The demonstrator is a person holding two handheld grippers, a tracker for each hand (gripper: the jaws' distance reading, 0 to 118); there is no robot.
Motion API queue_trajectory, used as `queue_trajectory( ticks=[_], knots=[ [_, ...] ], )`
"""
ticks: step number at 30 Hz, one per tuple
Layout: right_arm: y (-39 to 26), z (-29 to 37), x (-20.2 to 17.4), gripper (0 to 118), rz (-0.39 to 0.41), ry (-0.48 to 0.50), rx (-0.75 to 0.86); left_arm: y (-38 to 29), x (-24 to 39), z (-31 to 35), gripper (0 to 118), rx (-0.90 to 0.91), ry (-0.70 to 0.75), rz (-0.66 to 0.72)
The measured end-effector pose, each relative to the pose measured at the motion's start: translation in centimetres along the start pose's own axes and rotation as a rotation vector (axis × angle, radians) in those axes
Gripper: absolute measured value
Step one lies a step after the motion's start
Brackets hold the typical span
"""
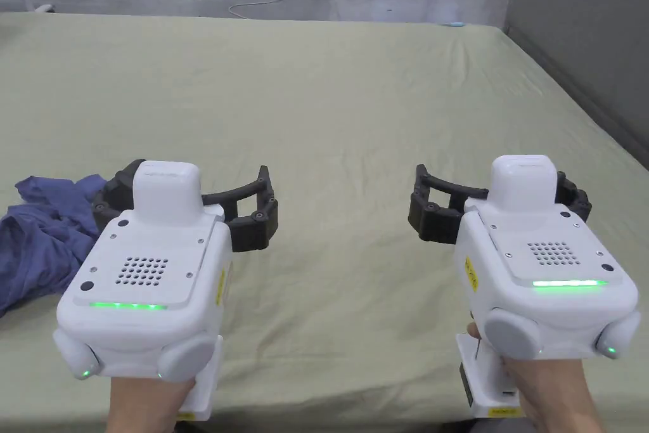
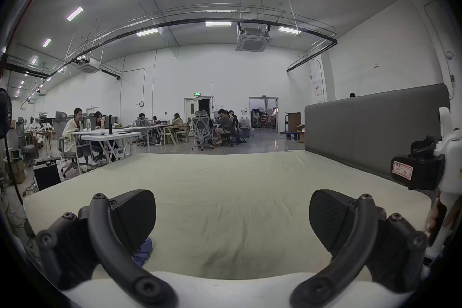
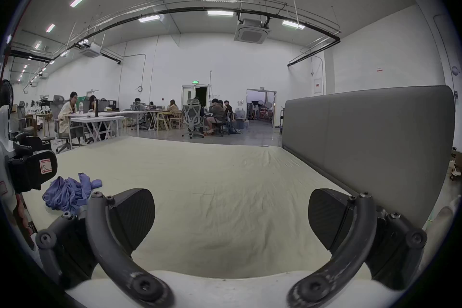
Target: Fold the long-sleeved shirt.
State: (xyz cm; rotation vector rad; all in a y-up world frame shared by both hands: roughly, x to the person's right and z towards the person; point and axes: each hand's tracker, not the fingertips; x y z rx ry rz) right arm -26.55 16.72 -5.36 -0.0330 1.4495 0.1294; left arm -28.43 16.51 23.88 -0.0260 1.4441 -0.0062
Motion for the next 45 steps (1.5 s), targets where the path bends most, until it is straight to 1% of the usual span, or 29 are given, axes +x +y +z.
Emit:
queue_trajectory(
  ticks=[11,17,22,27,29,31,45],
  knots=[
    [-0.3,0.1,1.3,118,0.009,-0.01,0.015,-0.4,0.2,-0.3,118,-0.011,0.0,-0.009],
    [-0.4,-0.2,1.7,118,-0.007,-0.029,0.021,-0.4,-0.2,-0.6,118,-0.019,-0.001,0.003],
    [-0.3,-0.4,1.6,118,0.021,-0.037,0.018,-0.1,-0.4,-0.7,118,-0.015,0.001,0.011],
    [-0.3,-0.5,1.5,118,0.012,-0.023,0.012,0.0,-0.2,-0.8,118,-0.004,0.015,-0.01],
    [-0.1,-0.5,1.7,118,-0.004,-0.006,0.008,0.0,-0.2,-0.9,118,-0.004,0.012,-0.012],
    [-0.2,-0.5,1.7,118,-0.017,-0.009,0.012,0.0,-0.1,-1.0,118,-0.003,0.009,-0.015],
    [-0.1,-0.4,2.1,118,-0.019,-0.015,0.013,0.2,0.1,-1.1,118,0.002,0.011,-0.006]
  ],
)
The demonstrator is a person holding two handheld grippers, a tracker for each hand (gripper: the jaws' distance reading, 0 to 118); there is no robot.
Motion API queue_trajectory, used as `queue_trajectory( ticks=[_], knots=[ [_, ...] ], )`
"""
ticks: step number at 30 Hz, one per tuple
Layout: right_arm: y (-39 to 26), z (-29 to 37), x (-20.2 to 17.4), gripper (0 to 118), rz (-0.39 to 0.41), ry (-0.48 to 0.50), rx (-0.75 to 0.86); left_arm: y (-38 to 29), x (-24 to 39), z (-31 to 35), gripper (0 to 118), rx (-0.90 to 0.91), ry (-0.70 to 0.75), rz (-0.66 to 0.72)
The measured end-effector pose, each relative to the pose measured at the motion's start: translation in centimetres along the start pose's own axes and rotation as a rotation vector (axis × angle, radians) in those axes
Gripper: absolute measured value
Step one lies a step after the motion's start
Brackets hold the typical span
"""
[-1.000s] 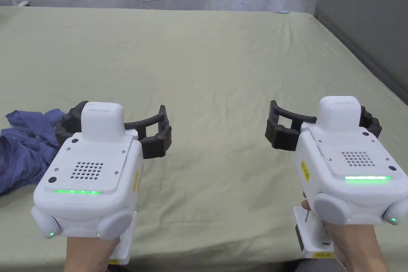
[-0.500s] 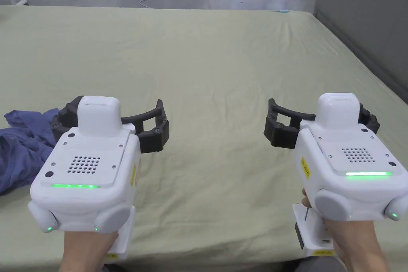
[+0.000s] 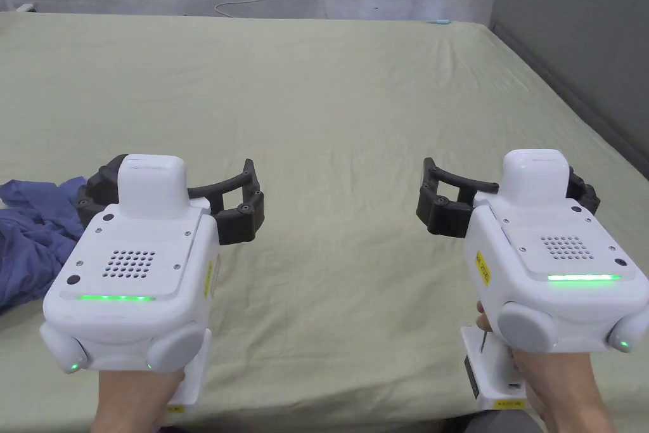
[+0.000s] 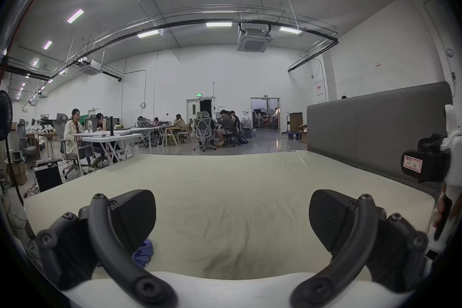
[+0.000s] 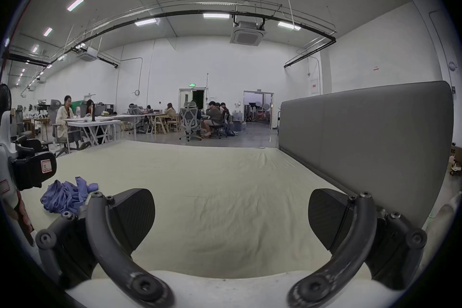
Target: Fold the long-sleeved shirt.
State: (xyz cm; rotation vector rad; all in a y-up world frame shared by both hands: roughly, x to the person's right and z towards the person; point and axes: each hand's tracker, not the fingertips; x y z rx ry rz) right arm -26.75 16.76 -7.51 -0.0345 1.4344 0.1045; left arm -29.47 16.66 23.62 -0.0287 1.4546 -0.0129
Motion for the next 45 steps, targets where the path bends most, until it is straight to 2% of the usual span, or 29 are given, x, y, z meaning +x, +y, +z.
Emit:
queue_trajectory(
  ticks=[30,45],
  knots=[
    [0.0,1.0,-0.4,118,0.003,-0.002,-0.003,-0.4,0.5,0.6,118,-0.003,-0.008,-0.005],
    [-0.2,0.7,-0.5,118,0.015,-0.016,-0.014,-0.7,-0.2,0.8,118,-0.025,0.032,0.023]
  ],
)
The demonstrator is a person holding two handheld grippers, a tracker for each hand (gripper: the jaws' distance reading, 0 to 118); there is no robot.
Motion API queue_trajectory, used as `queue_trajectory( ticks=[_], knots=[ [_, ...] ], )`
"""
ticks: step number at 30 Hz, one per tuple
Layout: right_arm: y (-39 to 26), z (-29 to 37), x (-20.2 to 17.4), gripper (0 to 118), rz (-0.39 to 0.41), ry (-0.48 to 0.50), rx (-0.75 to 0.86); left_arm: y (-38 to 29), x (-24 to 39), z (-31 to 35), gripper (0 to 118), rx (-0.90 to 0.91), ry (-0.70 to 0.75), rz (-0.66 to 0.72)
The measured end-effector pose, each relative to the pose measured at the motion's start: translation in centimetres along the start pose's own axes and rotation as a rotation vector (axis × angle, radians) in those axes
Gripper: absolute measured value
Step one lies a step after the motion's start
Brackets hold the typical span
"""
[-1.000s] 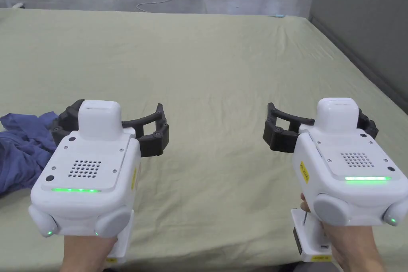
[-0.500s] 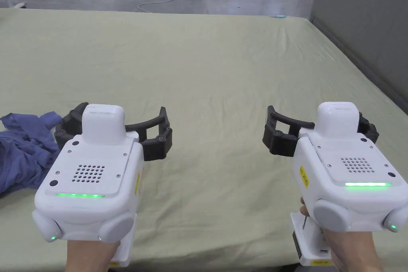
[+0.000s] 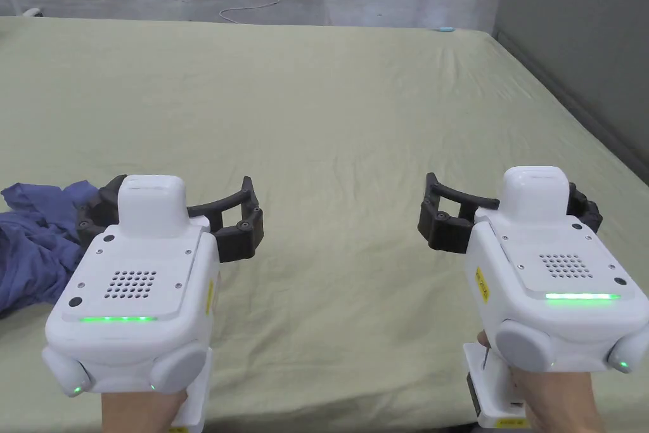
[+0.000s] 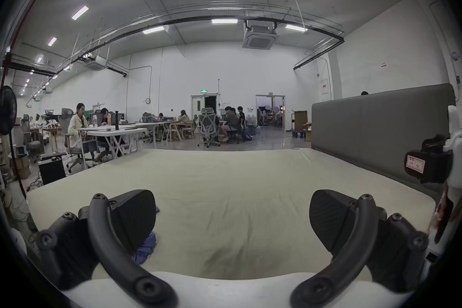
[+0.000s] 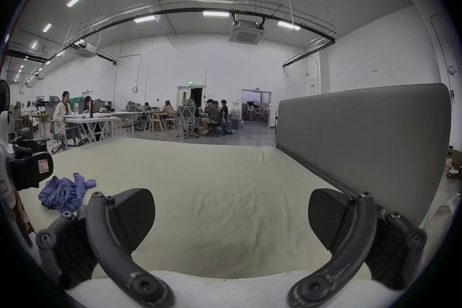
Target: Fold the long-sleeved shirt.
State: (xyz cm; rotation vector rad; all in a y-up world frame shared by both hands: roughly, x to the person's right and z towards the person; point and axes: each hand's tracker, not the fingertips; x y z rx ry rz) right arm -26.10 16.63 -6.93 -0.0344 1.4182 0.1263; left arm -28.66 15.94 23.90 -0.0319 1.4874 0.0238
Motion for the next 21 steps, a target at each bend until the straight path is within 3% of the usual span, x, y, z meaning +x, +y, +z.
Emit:
queue_trajectory(
  ticks=[1,2,3,4,5,6,8,13,17,21],
  knots=[
    [-0.1,-0.1,0.0,118,0.001,0.003,-0.008,0.1,0.0,0.0,118,-0.015,0.002,0.008],
    [-0.1,-0.1,0.0,110,0.0,0.009,-0.016,0.3,-0.1,0.2,117,-0.038,0.005,0.02],
    [0.0,0.0,0.1,85,-0.008,0.027,-0.026,0.4,-0.2,0.6,103,-0.035,-0.005,0.031],
    [-0.1,-0.1,0.0,38,-0.006,0.022,-0.023,0.3,-0.4,0.9,59,0.015,-0.033,0.043],
    [-0.1,-0.3,-0.2,0,0.001,-0.005,-0.031,0.2,-0.2,0.7,0,-0.006,0.022,0.023],
    [-0.2,-0.2,-0.4,0,0.002,-0.057,-0.038,0.1,0.0,0.5,0,0.013,0.071,-0.011],
    [-0.1,-0.2,-0.3,0,-0.015,-0.013,-0.044,0.3,-0.6,0.3,0,0.001,0.023,0.018],
    [0.1,-0.4,-1.2,0,-0.004,-0.008,-0.044,0.3,-1.5,0.1,0,-0.001,0.06,0.011],
    [0.2,-1.0,-3.6,0,-0.013,0.056,-0.048,0.4,-2.8,0.5,0,0.01,0.106,0.009],
    [0.6,-1.9,-8.0,0,0.002,0.186,-0.046,0.9,-5.6,1.7,0,-0.002,0.208,-0.018]
  ],
)
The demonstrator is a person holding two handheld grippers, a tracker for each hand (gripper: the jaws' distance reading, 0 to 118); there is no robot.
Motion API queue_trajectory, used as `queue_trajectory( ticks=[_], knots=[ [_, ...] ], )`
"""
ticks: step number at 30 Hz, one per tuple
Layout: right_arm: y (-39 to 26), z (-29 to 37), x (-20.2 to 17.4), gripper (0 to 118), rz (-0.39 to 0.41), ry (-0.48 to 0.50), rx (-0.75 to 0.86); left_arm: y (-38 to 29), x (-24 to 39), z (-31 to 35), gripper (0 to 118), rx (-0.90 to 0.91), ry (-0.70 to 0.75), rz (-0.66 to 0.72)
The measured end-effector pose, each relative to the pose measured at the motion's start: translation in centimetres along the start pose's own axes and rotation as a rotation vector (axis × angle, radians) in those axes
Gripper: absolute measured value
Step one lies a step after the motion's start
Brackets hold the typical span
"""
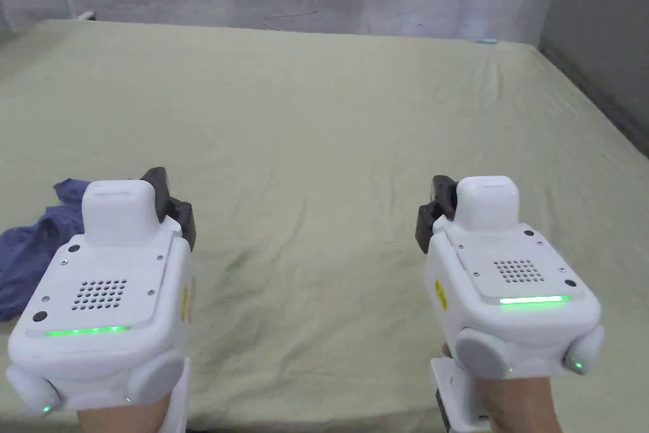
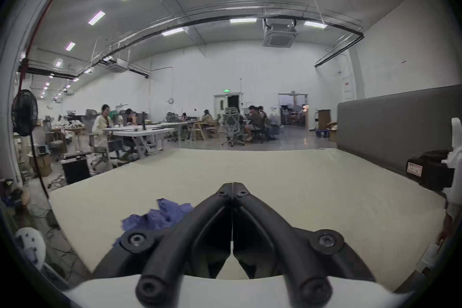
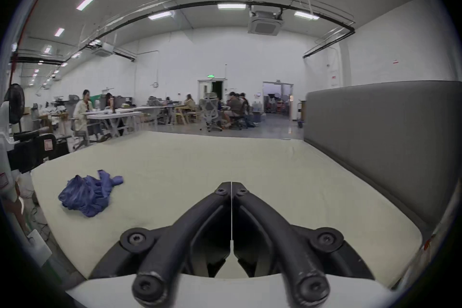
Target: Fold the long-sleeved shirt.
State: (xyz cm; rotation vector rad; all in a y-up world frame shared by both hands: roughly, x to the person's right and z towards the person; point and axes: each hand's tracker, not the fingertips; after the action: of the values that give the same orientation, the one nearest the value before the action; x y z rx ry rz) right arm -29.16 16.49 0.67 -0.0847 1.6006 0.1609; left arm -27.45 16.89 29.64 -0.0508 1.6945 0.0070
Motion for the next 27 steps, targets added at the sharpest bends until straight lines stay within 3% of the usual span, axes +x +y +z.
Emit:
queue_trajectory(
  ticks=[6,10,14,15,16,17,18,19,27],
  knots=[
    [0.7,-2.0,-8.1,0,-0.016,0.237,0.02,0.8,-6.3,2.5,0,-0.014,0.203,0.012],
    [0.6,-1.9,-11.9,0,-0.018,0.325,0.017,0.9,-8.0,3.4,0,-0.032,0.257,-0.025],
    [0.2,-1.6,-13.5,0,0.01,0.376,-0.002,0.2,-9.0,1.8,0,-0.154,0.254,0.01],
    [0.1,-1.6,-13.6,0,0.016,0.382,0.0,-0.1,-9.3,0.8,8,-0.206,0.247,0.01],
    [0.2,-1.2,-13.6,0,0.022,0.386,0.002,-0.6,-10.0,-0.8,28,-0.276,0.211,0.029],
    [0.1,-1.2,-13.7,0,0.026,0.389,-0.001,-1.2,-10.8,-2.5,76,-0.355,0.199,0.064],
    [0.1,-1.3,-13.8,0,0.031,0.393,-0.006,-2.0,-11.4,-4.7,111,-0.476,0.238,0.097],
    [0.1,-1.4,-13.8,0,0.034,0.394,-0.009,-3.0,-12.2,-6.7,118,-0.579,0.263,0.124],
    [-0.6,-2.2,-13.2,0,0.066,0.383,-0.025,-8.3,-16.7,-19.0,117,-0.703,0.307,0.082]
  ],
)
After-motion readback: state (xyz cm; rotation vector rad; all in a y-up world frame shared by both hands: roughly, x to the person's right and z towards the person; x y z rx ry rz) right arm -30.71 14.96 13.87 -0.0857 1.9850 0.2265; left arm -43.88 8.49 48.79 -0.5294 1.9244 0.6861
